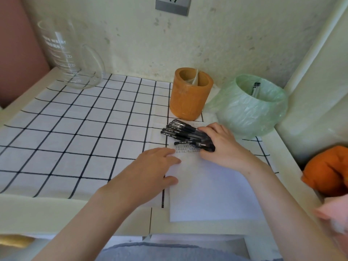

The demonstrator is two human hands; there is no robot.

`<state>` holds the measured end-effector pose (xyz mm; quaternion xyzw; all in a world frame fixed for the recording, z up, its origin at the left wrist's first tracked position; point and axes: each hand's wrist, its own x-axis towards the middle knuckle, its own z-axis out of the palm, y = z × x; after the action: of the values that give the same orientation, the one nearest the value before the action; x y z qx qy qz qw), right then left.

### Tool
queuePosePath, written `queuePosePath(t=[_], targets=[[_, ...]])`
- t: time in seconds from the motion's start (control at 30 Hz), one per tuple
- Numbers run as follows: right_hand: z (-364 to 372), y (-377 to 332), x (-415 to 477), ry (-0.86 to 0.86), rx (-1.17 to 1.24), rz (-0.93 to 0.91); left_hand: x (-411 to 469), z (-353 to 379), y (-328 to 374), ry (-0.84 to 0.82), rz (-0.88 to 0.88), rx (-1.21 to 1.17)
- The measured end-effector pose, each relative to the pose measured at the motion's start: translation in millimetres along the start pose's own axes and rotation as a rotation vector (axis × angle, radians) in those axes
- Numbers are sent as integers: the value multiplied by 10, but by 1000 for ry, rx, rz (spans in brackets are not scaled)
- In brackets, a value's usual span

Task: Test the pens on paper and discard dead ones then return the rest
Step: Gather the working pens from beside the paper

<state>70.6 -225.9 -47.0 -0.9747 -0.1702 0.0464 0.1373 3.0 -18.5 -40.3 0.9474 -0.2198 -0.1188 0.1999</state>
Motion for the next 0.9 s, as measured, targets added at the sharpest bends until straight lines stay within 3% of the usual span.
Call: queuePosePath(t=[0.57,0.9], targets=[[-32,-123,-50,-39,111,156,-27,3,-35,-1,7,-3],[-10,-116,-75,143,110,131,-33,-1,-28,3,9,0]])
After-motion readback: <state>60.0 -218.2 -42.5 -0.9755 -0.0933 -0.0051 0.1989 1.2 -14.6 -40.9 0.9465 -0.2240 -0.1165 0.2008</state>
